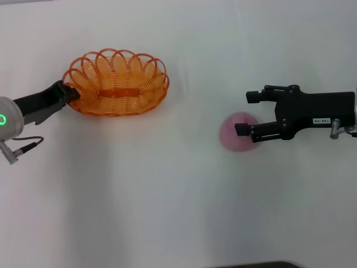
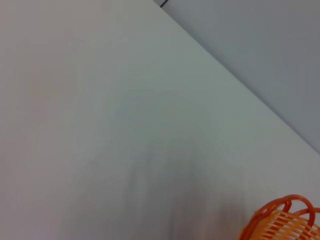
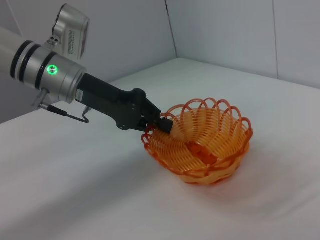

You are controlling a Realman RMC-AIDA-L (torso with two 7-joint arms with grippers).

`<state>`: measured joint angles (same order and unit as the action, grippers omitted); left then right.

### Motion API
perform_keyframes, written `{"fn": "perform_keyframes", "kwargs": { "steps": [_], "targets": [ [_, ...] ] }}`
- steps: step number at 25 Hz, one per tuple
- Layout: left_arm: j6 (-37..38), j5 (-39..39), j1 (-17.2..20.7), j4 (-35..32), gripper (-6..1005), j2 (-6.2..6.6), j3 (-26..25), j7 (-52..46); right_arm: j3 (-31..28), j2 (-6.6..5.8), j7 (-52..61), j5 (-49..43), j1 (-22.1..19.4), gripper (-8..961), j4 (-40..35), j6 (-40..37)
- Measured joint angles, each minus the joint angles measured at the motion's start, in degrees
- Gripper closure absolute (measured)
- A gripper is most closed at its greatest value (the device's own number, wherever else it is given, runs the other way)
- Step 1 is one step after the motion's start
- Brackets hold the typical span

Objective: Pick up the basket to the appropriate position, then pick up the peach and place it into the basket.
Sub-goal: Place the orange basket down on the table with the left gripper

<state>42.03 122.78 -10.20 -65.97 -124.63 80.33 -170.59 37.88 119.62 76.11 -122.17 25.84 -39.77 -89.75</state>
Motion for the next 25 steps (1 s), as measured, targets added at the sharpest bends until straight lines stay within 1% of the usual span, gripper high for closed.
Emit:
{"fn": "perform_keyframes", "kwargs": {
  "steps": [15,18,25],
  "targets": [
    [0.1,-0.8,0.3,-0.1,924,0.00,0.0,0.4,0.4,-0.12,-0.1,0.0,0.2,7,-0.2,0.2],
    [0.0,-1.3,0.4,0.0,874,0.00,-0.1,0.5,0.4,-0.18,-0.1,0.0,0.2,7,-0.2,0.2],
    [0.9,-2.9,0.5,0.3,811,0.00,-1.2,0.8,0.4,-0.18,-0.1,0.0,0.3,7,-0.2,0.2]
  ]
}}
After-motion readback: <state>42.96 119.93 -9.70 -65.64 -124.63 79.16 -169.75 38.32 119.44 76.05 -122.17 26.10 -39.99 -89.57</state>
